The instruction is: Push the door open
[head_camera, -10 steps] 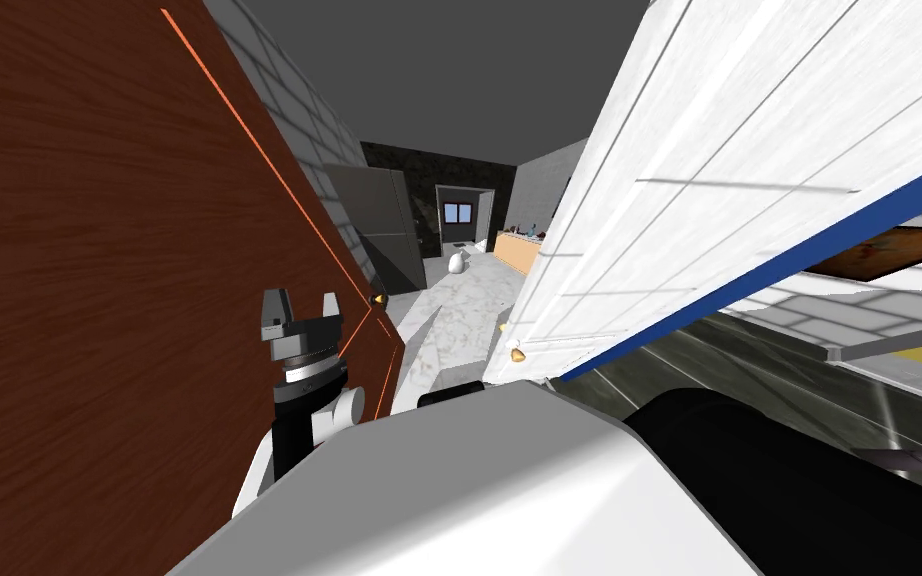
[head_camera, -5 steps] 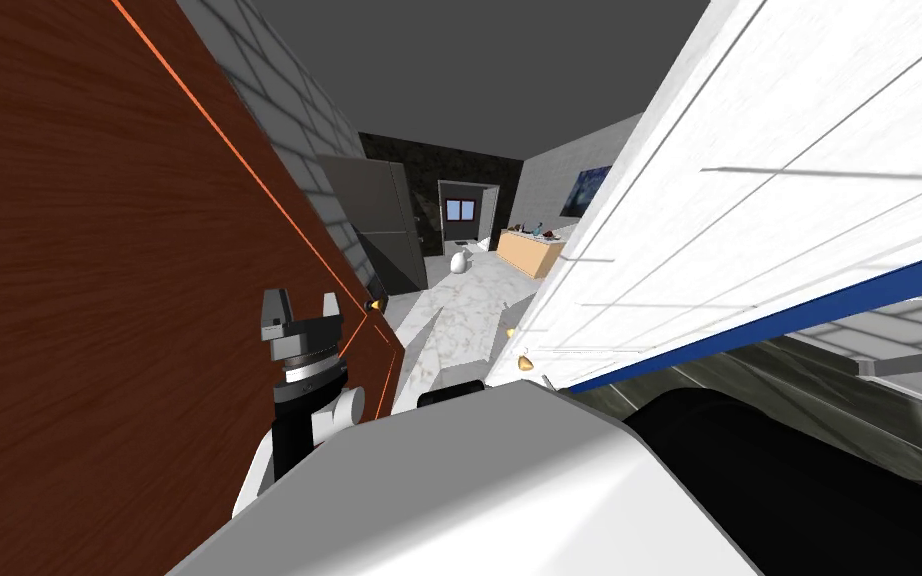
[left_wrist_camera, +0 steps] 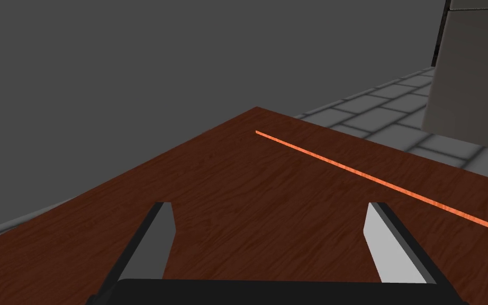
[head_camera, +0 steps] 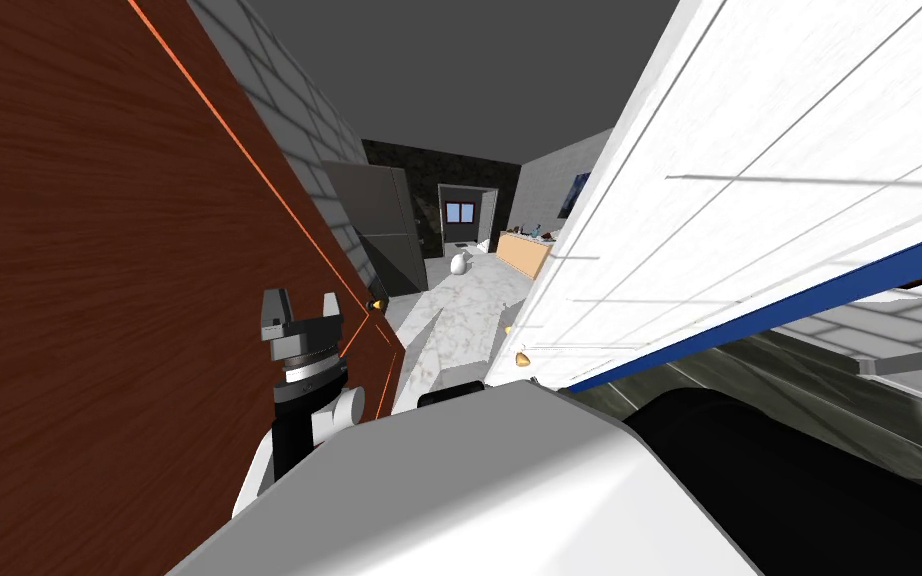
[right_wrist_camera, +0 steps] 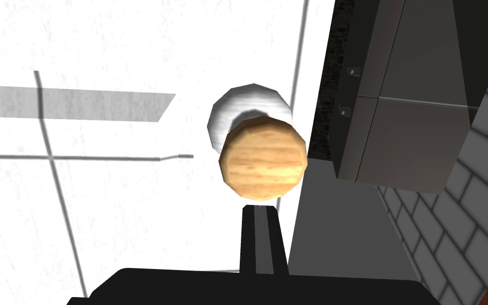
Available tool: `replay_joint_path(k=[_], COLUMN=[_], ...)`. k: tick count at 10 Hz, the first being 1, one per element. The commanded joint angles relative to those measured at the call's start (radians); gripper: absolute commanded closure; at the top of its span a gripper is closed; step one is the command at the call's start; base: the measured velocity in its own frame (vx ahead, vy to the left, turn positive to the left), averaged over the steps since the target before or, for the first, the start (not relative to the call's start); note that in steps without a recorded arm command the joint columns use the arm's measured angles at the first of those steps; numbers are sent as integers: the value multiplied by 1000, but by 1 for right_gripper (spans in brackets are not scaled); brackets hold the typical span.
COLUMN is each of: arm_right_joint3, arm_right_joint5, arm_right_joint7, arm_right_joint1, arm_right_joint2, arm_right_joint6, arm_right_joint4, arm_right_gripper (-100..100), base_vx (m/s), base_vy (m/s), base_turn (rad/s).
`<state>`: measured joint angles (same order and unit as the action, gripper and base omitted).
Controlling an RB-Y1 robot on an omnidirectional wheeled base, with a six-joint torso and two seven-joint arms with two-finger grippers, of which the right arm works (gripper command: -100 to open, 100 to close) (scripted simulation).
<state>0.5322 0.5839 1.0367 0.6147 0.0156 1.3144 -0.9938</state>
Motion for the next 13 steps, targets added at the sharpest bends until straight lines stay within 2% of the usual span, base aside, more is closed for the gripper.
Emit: replay_joint_path(k=[1, 2, 4, 5, 6, 8, 10, 12, 13], arm_right_joint3=[0, 13, 20, 18, 19, 20, 21, 22, 22], arm_right_joint5=[0, -22, -35, -31, -36, -39, -44, -49, -48], arm_right_joint7=[0, 1, 1, 1, 2, 2, 2, 2, 0], arm_right_joint1=[0, 5, 7, 8, -5, -16, -31, -47, -41], arm_right_joint2=[0, 19, -28, -16, 13, 23, 22, 1, 8], arm_right_joint6=[0, 3, 4, 5, -12, -24, -41, -58, -54], arm_right_joint4=[0, 7, 11, 9, 9, 10, 11, 11, 8], arm_right_gripper=[100, -100, -100, -100, -100, -100, -100, -100, -100], base_vx=[0, -111, -180, -65, 90, 195, 208, 198, 84], base_vy=[0, 94, 119, 35, 11, -21, -27, -1, 5], base_turn=[0, -188, -157, -21, 39, 31, 33, 35, 7])
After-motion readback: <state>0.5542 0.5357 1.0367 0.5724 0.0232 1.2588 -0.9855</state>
